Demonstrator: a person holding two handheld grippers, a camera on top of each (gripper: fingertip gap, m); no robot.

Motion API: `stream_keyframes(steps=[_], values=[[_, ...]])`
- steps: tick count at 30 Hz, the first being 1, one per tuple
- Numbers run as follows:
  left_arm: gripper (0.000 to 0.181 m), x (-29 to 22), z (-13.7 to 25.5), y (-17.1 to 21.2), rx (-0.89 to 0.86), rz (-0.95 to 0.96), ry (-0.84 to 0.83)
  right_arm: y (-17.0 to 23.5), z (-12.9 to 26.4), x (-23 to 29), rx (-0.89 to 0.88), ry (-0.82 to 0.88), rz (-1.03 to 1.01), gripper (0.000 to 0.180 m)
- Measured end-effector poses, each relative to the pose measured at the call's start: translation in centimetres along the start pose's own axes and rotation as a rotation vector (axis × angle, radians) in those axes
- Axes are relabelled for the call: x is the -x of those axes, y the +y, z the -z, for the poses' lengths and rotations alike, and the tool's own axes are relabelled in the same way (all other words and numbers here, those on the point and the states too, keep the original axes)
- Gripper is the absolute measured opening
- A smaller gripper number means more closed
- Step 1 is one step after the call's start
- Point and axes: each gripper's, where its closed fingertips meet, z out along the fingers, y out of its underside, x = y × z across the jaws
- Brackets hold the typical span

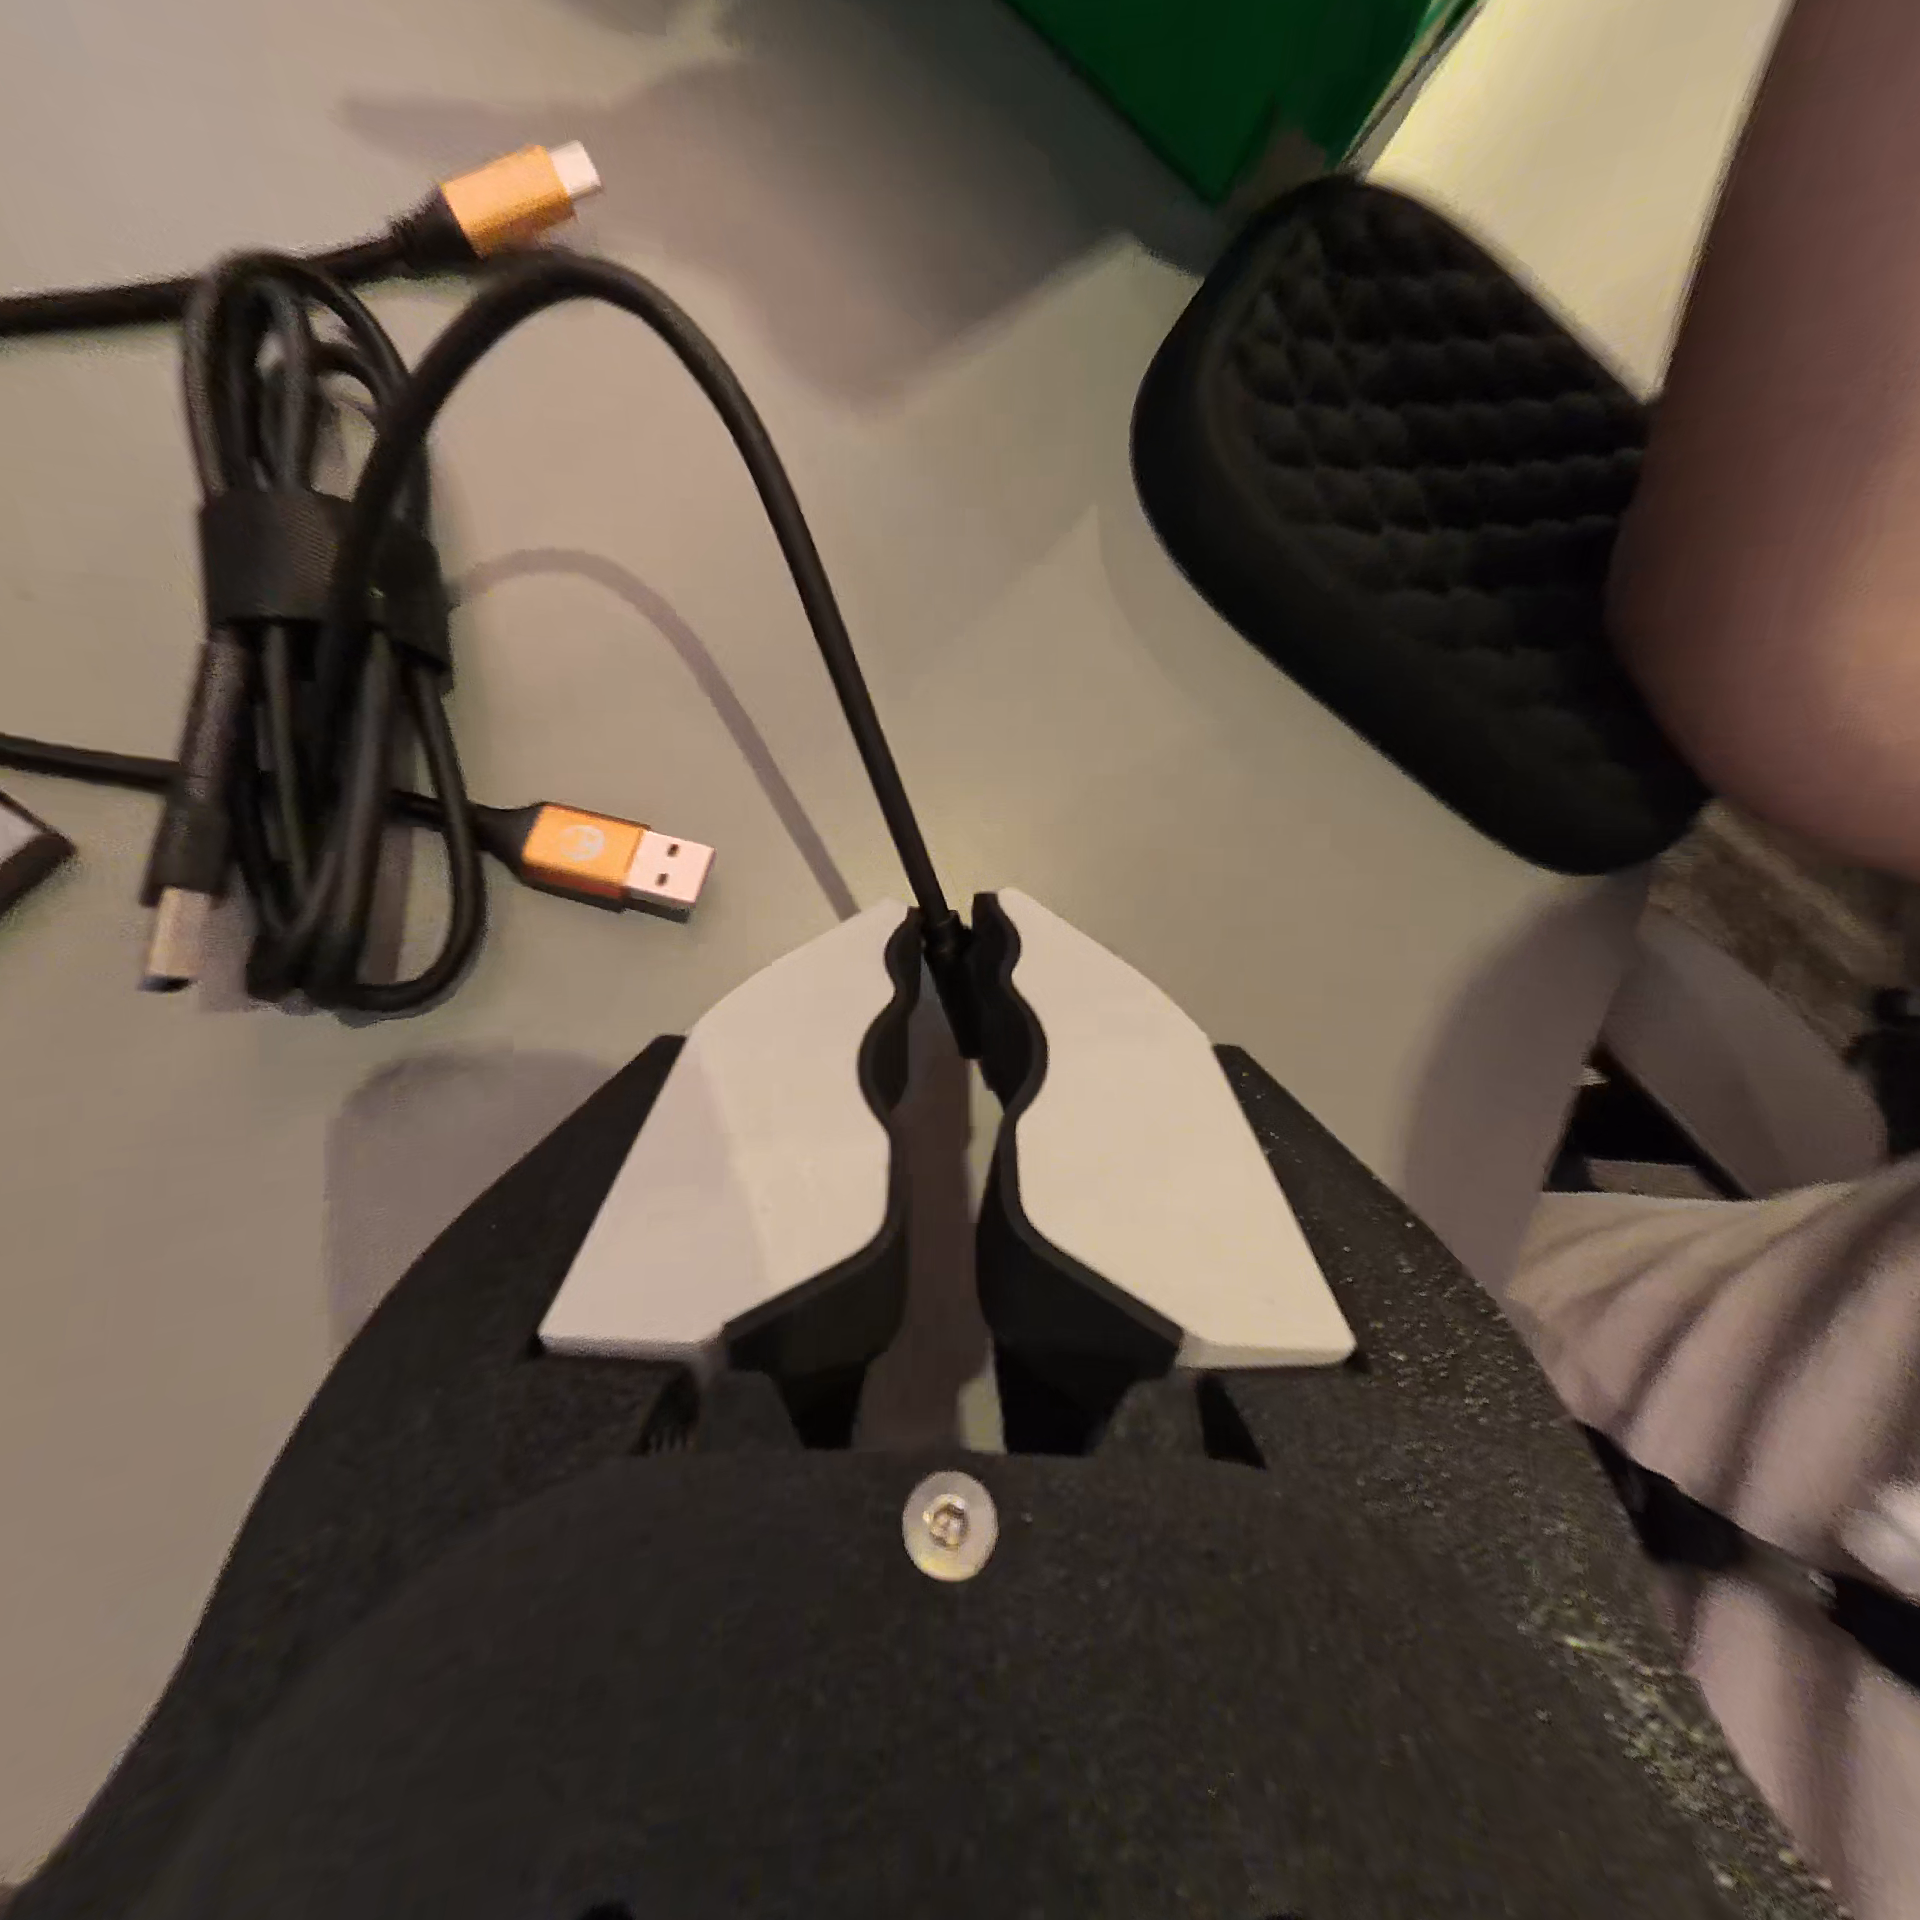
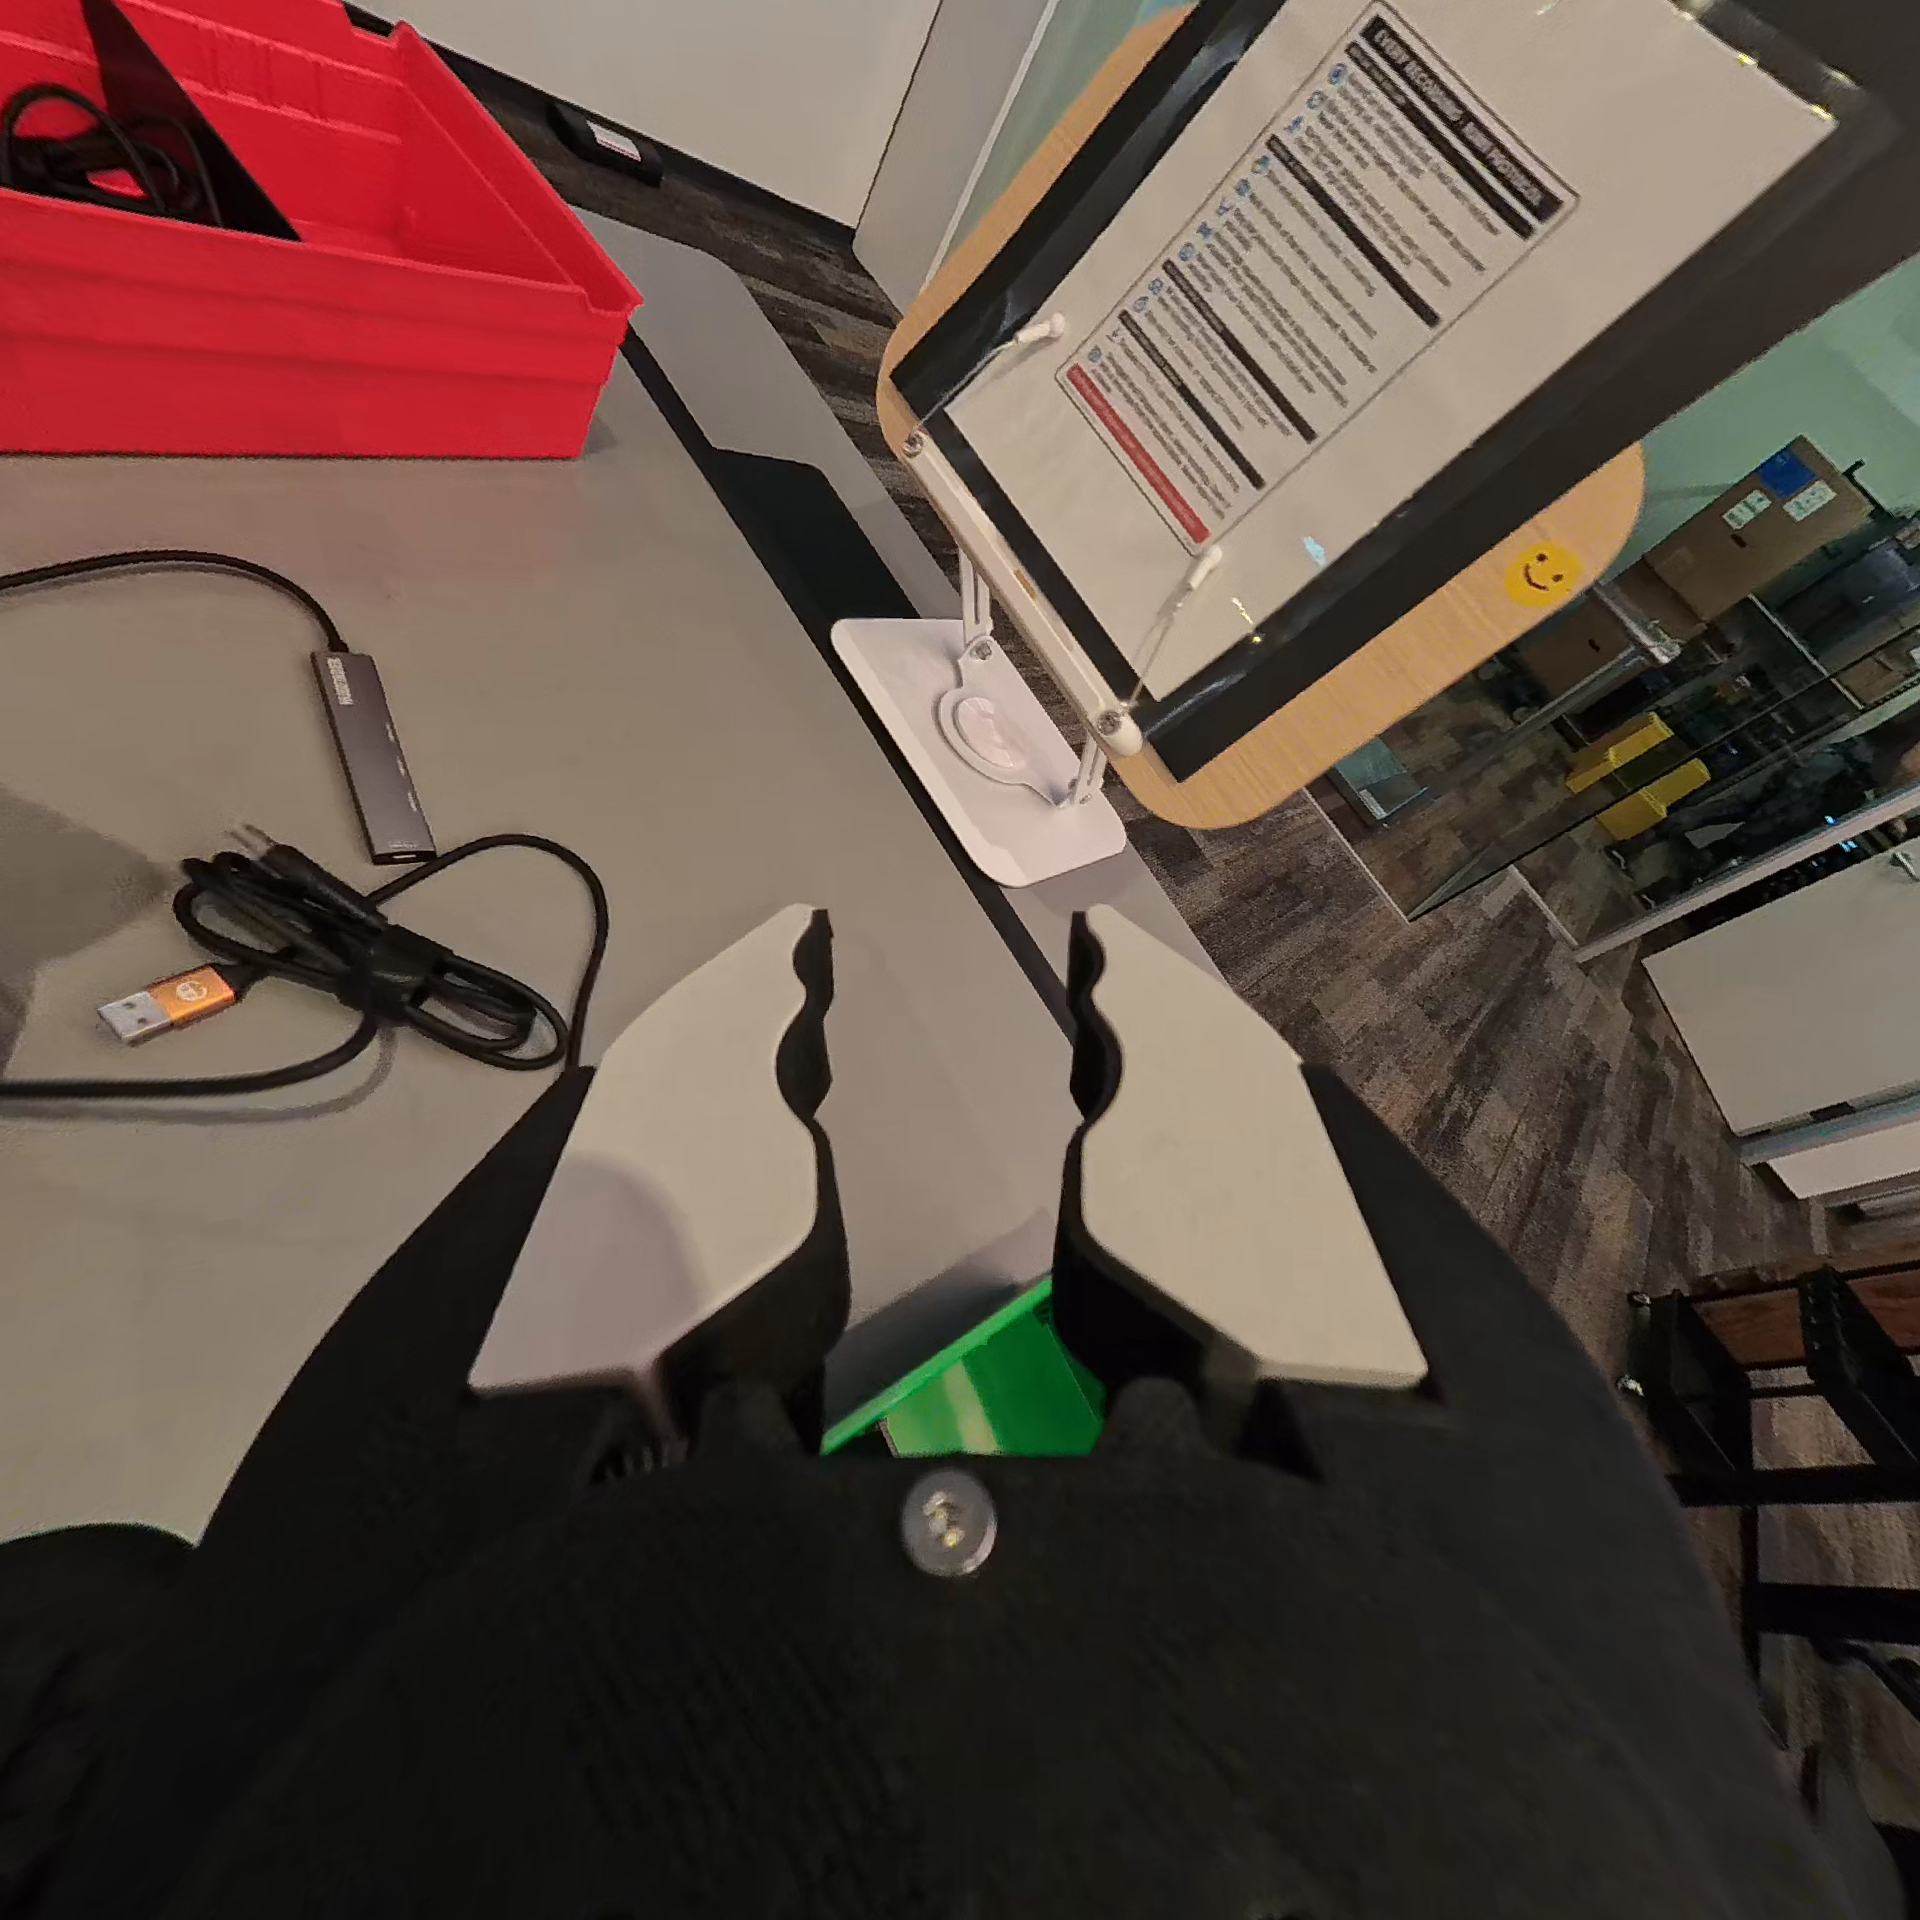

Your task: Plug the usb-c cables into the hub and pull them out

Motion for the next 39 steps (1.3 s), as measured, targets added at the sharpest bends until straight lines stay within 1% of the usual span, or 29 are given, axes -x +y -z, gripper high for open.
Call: stream_keyframes(steps=[1,3,5,7,8,11,12,13,16,20,22,23,24,25,27,30,31,32,34,36,37,39], values=[[0.009,0.1,1.0,-0.7,-0.018,0.021,0.046,-0.2,-0.2,0.3,-0.006,-0.014,0.005,0.044],[0.009,0.5,3.5,-2.7,-0.081,0.071,0.146,-1.1,-0.8,1.2,-0.045,-0.061,0.015,0.044],[0.009,1.8,6.3,-5.1,-0.147,0.114,0.204,-2.8,-1.4,2.4,-0.138,-0.129,0.011,0.043],[0.009,3.5,8.8,-7.1,-0.188,0.135,0.221,-4.8,-1.9,4.0,-0.258,-0.24,-0.04,0.042],[0.008,4.2,9.8,-8.2,-0.21,0.141,0.229,-5.7,-2.0,5.1,-0.317,-0.323,-0.074,0.041],[0.008,5.4,11.8,-10.3,-0.197,0.132,0.278,-7.2,-1.9,8.7,-0.42,-0.583,-0.133,0.038],[0.008,5.8,12.2,-10.8,-0.179,0.118,0.29,-7.3,-2.1,9.7,-0.429,-0.64,-0.127,0.037],[0.008,6.1,12.6,-11.0,-0.15,0.103,0.303,-7.3,-2.5,10.3,-0.432,-0.662,-0.114,0.037],[0.008,6.7,13.2,-11.7,-0.105,0.047,0.342,-6.9,-5.0,10.7,-0.383,-0.601,-0.082,0.039],[0.008,7.0,13.3,-11.6,-0.122,0.009,0.405,-5.2,-7.6,12.2,-0.258,-0.573,0.01,0.037],[0.007,7.4,13.4,-11.6,-0.119,0.011,0.417,-4.8,-8.4,13.0,-0.227,-0.569,0.055,0.028],[0.007,7.5,13.6,-11.7,-0.128,0.007,0.426,-5.0,-8.7,13.0,-0.231,-0.555,0.064,0.021],[0.007,7.6,13.8,-11.8,-0.139,0.002,0.425,-5.2,-8.7,13.4,-0.239,-0.578,0.068,0.011],[0.007,7.9,14.1,-11.9,-0.155,0.003,0.424,-5.3,-8.6,13.7,-0.243,-0.595,0.073,0.004],[0.007,8.3,15.0,-12.9,-0.237,0.019,0.433,-6.0,-8.5,13.5,-0.266,-0.582,0.074,0.0],[0.01,8.9,17.3,-13.9,-0.344,0.057,0.475,-7.1,-8.1,12.7,-0.289,-0.52,0.087,0.0],[0.004,9.0,17.9,-13.8,-0.361,0.059,0.486,-7.4,-8.0,12.5,-0.292,-0.499,0.099,0.0],[0.0,9.2,18.3,-13.7,-0.373,0.053,0.488,-7.7,-7.9,12.4,-0.293,-0.481,0.106,0.0],[0.0,9.5,18.1,-13.2,-0.349,0.031,0.466,-7.9,-8.0,12.6,-0.286,-0.485,0.092,0.0],[0.0,10.2,17.7,-13.0,-0.338,0.027,0.411,-7.5,-8.7,12.9,-0.24,-0.482,0.066,0.0],[0.002,10.5,17.7,-12.9,-0.335,0.028,0.396,-7.4,-9.3,13.1,-0.22,-0.469,0.064,0.004],[0.013,11.5,17.9,-12.1,-0.298,0.05,0.341,-6.6,-10.3,14.6,-0.159,-0.508,0.071,0.024]])
